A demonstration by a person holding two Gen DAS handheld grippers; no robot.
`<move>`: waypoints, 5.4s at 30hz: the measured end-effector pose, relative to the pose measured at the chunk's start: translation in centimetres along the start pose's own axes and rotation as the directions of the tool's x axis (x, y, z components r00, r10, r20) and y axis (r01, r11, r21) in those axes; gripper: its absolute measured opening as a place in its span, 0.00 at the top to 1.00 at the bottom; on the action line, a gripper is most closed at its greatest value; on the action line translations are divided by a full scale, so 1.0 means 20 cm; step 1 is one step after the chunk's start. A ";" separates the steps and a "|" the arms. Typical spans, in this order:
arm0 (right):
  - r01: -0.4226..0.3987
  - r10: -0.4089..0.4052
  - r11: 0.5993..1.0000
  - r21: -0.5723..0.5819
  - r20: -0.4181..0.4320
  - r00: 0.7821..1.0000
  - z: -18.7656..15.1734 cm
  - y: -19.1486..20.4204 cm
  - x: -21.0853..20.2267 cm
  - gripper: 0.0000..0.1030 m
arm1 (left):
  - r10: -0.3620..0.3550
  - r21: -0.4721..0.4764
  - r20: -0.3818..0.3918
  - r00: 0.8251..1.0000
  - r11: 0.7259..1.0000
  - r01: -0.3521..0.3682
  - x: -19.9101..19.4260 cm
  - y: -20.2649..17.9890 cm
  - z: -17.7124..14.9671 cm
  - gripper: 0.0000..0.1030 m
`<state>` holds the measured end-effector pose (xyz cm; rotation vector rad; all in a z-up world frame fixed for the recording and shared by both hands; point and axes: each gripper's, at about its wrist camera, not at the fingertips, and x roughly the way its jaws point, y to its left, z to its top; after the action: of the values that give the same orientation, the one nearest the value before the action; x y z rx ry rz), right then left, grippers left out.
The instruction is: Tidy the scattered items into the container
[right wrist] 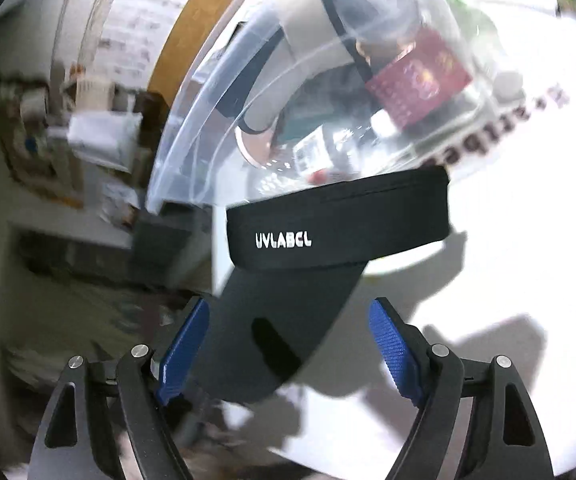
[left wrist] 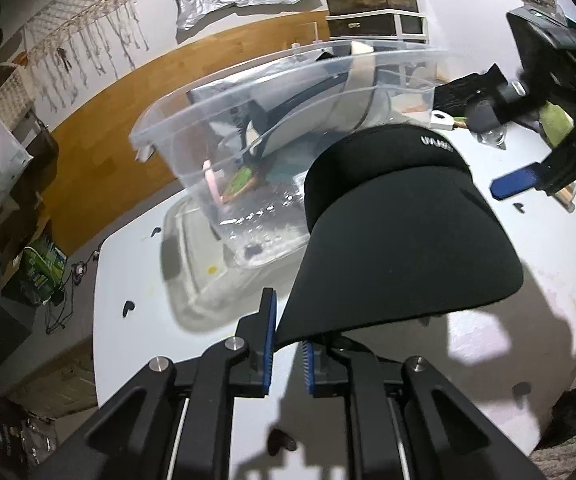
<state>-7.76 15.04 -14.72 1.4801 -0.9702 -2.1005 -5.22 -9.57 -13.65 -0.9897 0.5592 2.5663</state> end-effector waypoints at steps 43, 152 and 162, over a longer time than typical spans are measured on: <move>0.521 -0.359 -0.454 -0.723 0.684 0.635 -0.60 0.33 0.18 0.86 | -0.112 0.341 0.071 0.991 0.937 0.082 0.00 -0.33 0.28 0.93; 0.739 -0.331 0.078 -0.669 0.682 0.652 0.23 0.75 -0.12 0.00 | -0.123 -0.052 0.187 0.975 0.990 0.135 -0.02 0.12 0.85 0.00; 0.749 -0.298 0.446 -0.491 0.708 0.641 0.16 0.79 -0.42 0.00 | -0.068 -0.184 0.198 0.978 0.977 0.106 -0.18 0.13 0.81 0.00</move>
<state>-8.83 10.85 2.94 0.7746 0.4595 -2.9277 -12.86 -4.88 0.47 -0.7941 0.2126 2.6348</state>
